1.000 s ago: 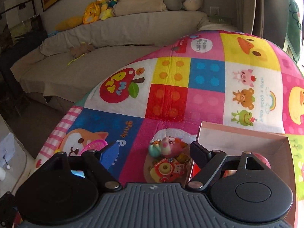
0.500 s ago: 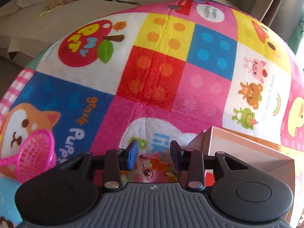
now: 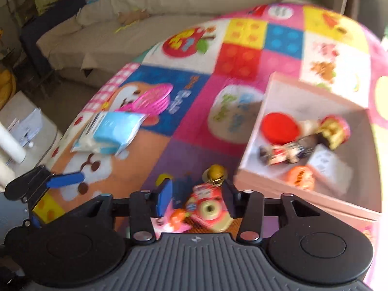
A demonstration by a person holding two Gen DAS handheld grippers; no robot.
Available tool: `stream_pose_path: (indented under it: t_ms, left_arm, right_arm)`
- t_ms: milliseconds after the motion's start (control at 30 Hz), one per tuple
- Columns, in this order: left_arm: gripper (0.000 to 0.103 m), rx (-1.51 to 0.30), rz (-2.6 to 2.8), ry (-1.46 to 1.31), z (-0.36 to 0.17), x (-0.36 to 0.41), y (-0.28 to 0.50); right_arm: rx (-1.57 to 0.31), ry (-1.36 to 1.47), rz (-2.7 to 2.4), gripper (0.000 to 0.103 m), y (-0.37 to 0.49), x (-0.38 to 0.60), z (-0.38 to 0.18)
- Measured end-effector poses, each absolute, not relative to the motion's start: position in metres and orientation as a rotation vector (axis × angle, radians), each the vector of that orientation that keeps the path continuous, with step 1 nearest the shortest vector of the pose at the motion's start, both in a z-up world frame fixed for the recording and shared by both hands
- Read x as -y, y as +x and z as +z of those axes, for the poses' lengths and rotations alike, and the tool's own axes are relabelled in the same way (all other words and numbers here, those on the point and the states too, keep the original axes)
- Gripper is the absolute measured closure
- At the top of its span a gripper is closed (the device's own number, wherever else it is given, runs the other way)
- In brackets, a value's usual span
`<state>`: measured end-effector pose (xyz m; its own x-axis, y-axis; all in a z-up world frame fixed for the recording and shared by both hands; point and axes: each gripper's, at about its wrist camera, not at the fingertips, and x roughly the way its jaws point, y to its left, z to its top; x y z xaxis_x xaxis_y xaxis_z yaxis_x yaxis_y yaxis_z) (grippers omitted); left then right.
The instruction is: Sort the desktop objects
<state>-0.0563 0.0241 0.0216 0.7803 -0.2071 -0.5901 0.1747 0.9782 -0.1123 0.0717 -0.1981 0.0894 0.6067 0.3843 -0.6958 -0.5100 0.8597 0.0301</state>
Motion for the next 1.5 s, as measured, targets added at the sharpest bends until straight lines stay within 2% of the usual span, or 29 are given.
stream_pose_path:
  t_ms: [100, 300, 433, 533, 733, 867, 933, 1000, 1100, 1333, 1500]
  left_arm:
    - [0.002, -0.653, -0.233, -0.035, 0.022, -0.012, -0.052]
    - [0.001, -0.658, -0.259, 0.001, 0.024, 0.007, -0.047]
    - [0.001, -0.673, -0.241, 0.012, 0.024, 0.008, -0.046]
    - [0.000, -0.685, -0.224, 0.014, 0.022, 0.005, -0.045]
    - [0.000, -0.711, -0.212, 0.000, 0.015, 0.001, -0.042]
    - [0.000, -0.722, -0.236, 0.008, 0.012, 0.006, -0.041]
    - [0.000, -0.725, -0.249, 0.021, 0.010, 0.012, -0.041]
    - [0.000, -0.722, -0.257, 0.033, 0.010, 0.015, -0.044]
    - [0.000, -0.719, -0.262, 0.042, 0.010, 0.017, -0.046]
    - [0.000, -0.731, -0.241, 0.023, 0.009, 0.014, -0.042]
    - [0.000, -0.720, -0.239, 0.008, 0.009, 0.020, -0.034]
  right_arm:
    - [-0.621, -0.118, 0.285, 0.012, 0.081, 0.251, 0.101]
    - [-0.690, 0.116, 0.076, 0.011, 0.129, 0.327, 0.061]
    - [-0.727, 0.239, 0.161, 0.011, 0.135, 0.323, 0.039]
    - [-0.685, 0.213, 0.205, 0.004, 0.130, 0.300, 0.042]
    - [-0.598, 0.066, 0.284, 0.005, 0.098, 0.258, 0.059]
    - [-0.622, -0.040, 0.434, 0.005, 0.065, 0.220, 0.059]
    - [-0.669, -0.075, 0.489, 0.010, 0.057, 0.201, 0.052]
    - [-0.730, -0.061, 0.512, 0.020, 0.058, 0.188, 0.043]
    - [-0.767, -0.081, 0.514, 0.021, 0.057, 0.172, 0.029]
    - [-0.784, -0.098, 0.413, 0.026, 0.054, 0.185, 0.015]
    - [-0.760, -0.093, 0.366, 0.027, 0.037, 0.216, 0.011]
